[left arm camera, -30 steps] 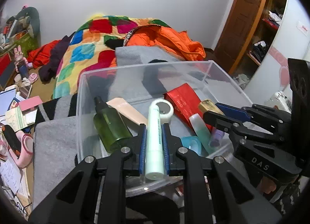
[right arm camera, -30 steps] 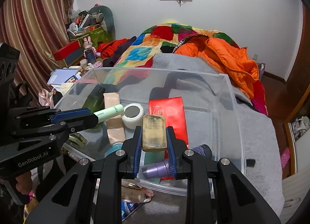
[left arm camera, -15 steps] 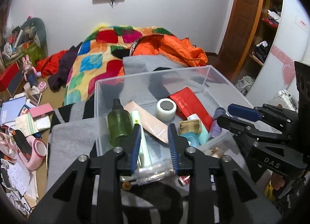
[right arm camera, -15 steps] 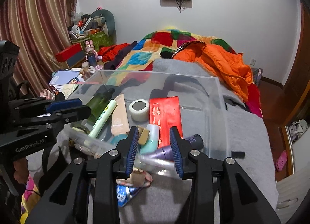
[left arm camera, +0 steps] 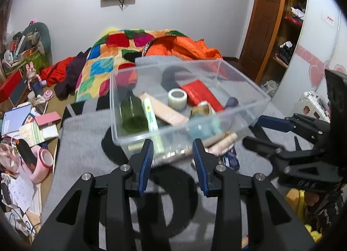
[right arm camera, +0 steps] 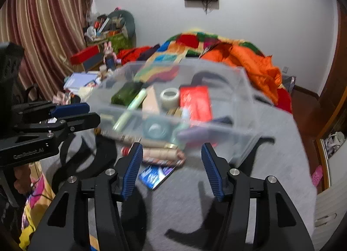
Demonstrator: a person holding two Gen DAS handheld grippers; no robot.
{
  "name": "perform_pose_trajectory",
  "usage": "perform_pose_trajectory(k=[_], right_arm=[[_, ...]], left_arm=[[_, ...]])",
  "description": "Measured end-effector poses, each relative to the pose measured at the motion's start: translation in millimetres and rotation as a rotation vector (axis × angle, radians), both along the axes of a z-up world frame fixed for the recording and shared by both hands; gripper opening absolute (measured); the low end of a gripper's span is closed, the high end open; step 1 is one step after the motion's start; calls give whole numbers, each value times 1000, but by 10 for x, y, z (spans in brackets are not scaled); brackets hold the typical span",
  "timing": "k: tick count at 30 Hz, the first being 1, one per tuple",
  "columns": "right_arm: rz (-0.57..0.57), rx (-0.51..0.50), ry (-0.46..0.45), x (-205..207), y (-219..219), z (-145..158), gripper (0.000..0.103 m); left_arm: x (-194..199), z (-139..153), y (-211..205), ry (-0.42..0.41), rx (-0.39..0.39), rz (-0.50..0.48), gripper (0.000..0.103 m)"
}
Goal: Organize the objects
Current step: 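Withdraw both open tools from the clear box, then grasp the cream red-banded tube with the left tool while the right tool grasps the blue Max card pack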
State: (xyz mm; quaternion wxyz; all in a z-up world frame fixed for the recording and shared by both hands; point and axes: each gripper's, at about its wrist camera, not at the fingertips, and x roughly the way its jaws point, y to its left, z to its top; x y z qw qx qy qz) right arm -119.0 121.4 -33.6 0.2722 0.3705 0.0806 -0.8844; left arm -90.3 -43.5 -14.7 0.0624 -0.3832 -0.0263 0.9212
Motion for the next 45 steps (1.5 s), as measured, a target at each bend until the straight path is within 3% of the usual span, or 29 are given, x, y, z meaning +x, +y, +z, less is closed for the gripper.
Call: perform_pose_trajectory(k=[9,14,19,23,29,36,45], right_arm=[[-5,90,-71,-53,-238,-411,60],[-23,68,-95,-96,-141,-462,59],[-29,65,-91,-109,-37,-457,33],[-46,39,-98,-114,106,-444,27],[-68,14,-105,-98,260,-427,25],[-100,2,-109,-95,401,-417,25],[-105,9,-107,24,540,-423,25]], left_arm=[[47,-302,103,-75,12,-48,37],[-48,-422,232,-103,32,-77,37],[-161,-487,375,-123,33,-119,37],[-249,-537,498,-130,10,-153,37],[-292,-559,554,-117,10,-171,35],[-75,-526,589,-124,28,-224,18],[264,-480,487,-146,69,-225,15]])
